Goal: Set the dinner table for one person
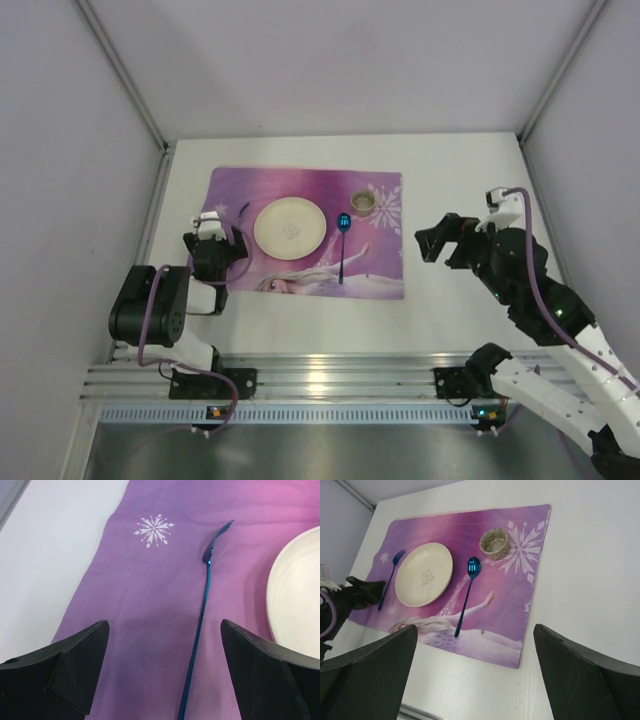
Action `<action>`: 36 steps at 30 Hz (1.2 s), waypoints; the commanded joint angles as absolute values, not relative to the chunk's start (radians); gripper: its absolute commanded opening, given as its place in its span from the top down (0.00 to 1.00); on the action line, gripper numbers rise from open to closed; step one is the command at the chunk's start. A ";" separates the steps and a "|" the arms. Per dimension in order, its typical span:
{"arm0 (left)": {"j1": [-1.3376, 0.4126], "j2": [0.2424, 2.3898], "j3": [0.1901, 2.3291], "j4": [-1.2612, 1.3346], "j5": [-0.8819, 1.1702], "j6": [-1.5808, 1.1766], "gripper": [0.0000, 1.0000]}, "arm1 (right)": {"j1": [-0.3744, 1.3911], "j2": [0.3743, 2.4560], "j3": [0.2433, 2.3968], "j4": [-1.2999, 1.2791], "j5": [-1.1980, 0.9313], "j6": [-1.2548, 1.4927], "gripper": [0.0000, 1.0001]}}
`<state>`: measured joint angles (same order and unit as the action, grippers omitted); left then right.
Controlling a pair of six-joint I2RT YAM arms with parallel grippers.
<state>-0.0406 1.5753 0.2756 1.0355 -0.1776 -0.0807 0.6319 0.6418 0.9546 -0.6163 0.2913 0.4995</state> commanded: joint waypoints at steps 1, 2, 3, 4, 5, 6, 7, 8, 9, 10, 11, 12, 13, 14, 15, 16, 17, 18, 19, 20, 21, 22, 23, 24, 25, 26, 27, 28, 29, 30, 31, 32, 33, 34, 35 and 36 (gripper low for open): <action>-0.044 1.568 0.302 1.121 -0.216 -0.074 0.01 | 0.630 0.661 0.876 -0.442 0.351 0.436 0.00; -0.044 1.572 0.302 1.121 -0.218 -0.071 0.02 | 0.630 0.669 0.855 -0.425 0.394 0.413 0.00; -0.044 1.569 0.299 1.127 -0.216 -0.071 0.01 | 0.630 0.681 0.836 -0.414 0.520 0.399 0.00; -0.044 1.571 0.301 1.126 -0.218 -0.071 0.02 | 0.630 0.692 0.792 -0.404 0.599 0.408 0.00; -0.044 1.571 0.299 1.129 -0.218 -0.071 0.02 | 0.632 0.699 0.764 -0.376 0.677 0.419 0.00; -0.044 1.572 0.301 1.126 -0.218 -0.071 0.02 | 0.629 0.722 0.737 -0.348 0.801 0.429 0.00; -0.044 1.571 0.301 1.127 -0.218 -0.071 0.01 | 0.630 0.735 0.683 -0.318 0.842 0.405 0.00; -0.044 1.571 0.301 1.127 -0.218 -0.071 0.02 | 0.629 0.747 0.654 -0.222 0.848 0.352 0.00; -0.044 1.571 0.301 1.127 -0.218 -0.071 0.02 | 0.629 0.771 0.619 -0.165 0.818 0.199 0.00; -0.044 1.571 0.301 1.127 -0.218 -0.069 0.01 | 0.629 0.785 0.542 -0.113 0.796 0.131 0.00; -0.044 1.569 0.301 1.127 -0.218 -0.071 0.02 | 0.629 0.795 0.502 0.003 0.781 0.070 0.00; -0.044 1.572 0.301 1.127 -0.219 -0.069 0.02 | 0.623 0.814 0.465 0.062 0.788 0.017 0.00; -0.044 1.569 0.301 1.127 -0.216 -0.069 0.01 | 0.608 0.821 0.401 0.115 0.766 0.009 0.00; -0.044 1.572 0.301 1.127 -0.218 -0.071 0.01 | 0.577 0.825 0.370 0.165 0.720 -0.021 0.00; -0.044 1.571 0.301 1.127 -0.218 -0.071 0.02 | 0.511 0.836 0.341 0.277 0.615 -0.018 0.00; -0.044 1.572 0.301 1.127 -0.218 -0.069 0.02 | 0.479 0.839 0.280 0.343 0.576 -0.015 0.00; -0.044 1.572 0.301 1.127 -0.218 -0.069 0.01 | 0.450 0.851 0.246 0.423 0.545 -0.027 0.00; -0.044 1.571 0.301 1.127 -0.218 -0.069 0.01 | 0.384 0.898 0.214 0.607 0.478 -0.088 0.00; -0.044 1.571 0.301 1.127 -0.218 -0.069 0.01 | 0.353 0.937 0.174 0.683 0.441 -0.124 0.00; -0.044 1.572 0.301 1.127 -0.218 -0.071 0.02 | 0.313 0.983 0.163 0.766 0.405 -0.130 0.00; -0.044 1.571 0.301 1.127 -0.218 -0.069 0.02 | 0.237 1.090 0.163 0.828 0.378 -0.077 0.00; -0.044 1.572 0.301 1.127 -0.218 -0.071 0.01 | 0.220 1.138 0.190 0.929 0.374 -0.075 0.00; -0.044 1.572 0.301 1.127 -0.216 -0.069 0.01 | 0.197 1.181 0.195 1.004 0.335 -0.083 0.00; -0.044 1.571 0.301 1.126 -0.218 -0.071 0.02 | 0.181 1.275 0.205 1.059 0.269 -0.124 0.00; -0.044 1.571 0.301 1.127 -0.218 -0.069 0.01 | 0.172 1.314 0.250 1.060 0.230 -0.144 0.00; -0.044 1.571 0.301 1.129 -0.216 -0.069 0.02 | 0.164 1.356 0.270 1.072 0.216 -0.143 0.00; -0.044 1.569 0.299 1.127 -0.218 -0.071 0.01 | 0.154 1.382 0.285 1.045 0.268 -0.108 0.00; -0.044 1.572 0.301 1.129 -0.218 -0.069 0.01 | 0.141 1.385 0.287 1.028 0.281 -0.086 0.00; -0.044 1.572 0.299 1.129 -0.218 -0.071 0.02 | 0.129 1.397 0.264 1.140 0.282 -0.077 0.00; -0.044 1.572 0.301 1.127 -0.218 -0.071 0.01 | 0.100 1.411 0.243 1.156 0.244 -0.052 0.00; -0.044 1.572 0.299 1.129 -0.218 -0.071 0.02 | 0.085 1.433 0.207 1.198 0.182 -0.061 0.00; -0.044 1.572 0.301 1.129 -0.216 -0.069 0.02 | 0.068 1.454 0.199 1.242 0.084 -0.080 0.00; -0.044 1.572 0.301 1.129 -0.216 -0.069 0.02 | 0.064 1.427 0.202 1.215 0.034 -0.096 0.00; -0.044 1.572 0.301 1.129 -0.218 -0.069 0.02 | 0.064 1.437 0.199 1.247 0.032 -0.097 0.00; -0.044 1.572 0.301 1.129 -0.216 -0.069 0.02 | 0.064 1.445 0.198 1.265 0.038 -0.097 0.00; -0.044 1.571 0.301 1.129 -0.218 -0.069 0.01 | 0.066 1.440 0.205 1.243 0.049 -0.092 0.00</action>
<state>-0.0414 1.5753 0.2806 1.0473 -0.2089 -0.0753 0.0742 1.4349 0.2066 1.0950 0.1574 -0.0902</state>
